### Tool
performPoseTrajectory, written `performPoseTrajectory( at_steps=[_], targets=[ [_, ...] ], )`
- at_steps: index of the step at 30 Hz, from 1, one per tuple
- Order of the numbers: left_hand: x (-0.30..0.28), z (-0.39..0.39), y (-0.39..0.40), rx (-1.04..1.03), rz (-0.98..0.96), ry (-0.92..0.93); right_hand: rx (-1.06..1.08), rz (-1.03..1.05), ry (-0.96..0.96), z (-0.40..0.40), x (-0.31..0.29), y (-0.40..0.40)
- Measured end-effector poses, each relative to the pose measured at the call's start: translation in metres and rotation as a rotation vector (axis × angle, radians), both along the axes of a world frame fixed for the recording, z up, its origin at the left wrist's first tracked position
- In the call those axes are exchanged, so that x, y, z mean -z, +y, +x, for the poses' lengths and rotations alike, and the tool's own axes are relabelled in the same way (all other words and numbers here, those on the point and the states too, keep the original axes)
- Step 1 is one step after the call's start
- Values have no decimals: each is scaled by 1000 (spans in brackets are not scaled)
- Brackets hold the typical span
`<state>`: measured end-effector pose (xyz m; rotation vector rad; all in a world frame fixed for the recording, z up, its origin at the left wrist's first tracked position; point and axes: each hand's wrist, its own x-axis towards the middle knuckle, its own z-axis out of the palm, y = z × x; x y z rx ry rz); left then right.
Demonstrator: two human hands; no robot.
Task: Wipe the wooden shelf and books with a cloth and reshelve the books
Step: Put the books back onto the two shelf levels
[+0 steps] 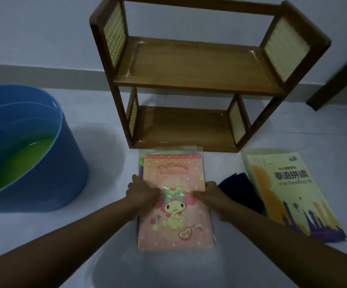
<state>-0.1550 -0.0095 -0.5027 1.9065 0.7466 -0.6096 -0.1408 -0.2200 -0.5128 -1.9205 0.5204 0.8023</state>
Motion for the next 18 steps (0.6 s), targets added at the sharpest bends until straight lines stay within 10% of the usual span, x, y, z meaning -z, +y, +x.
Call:
performPoseTrajectory(
  at_steps=[7, 18],
  targets=[
    [-21, 5, 16, -72, -570, 12, -2, 424, 29, 3, -17, -13],
    [-103, -10, 24, 362, -255, -965, -98, 609, -587, -3, -105, -27]
  ],
)
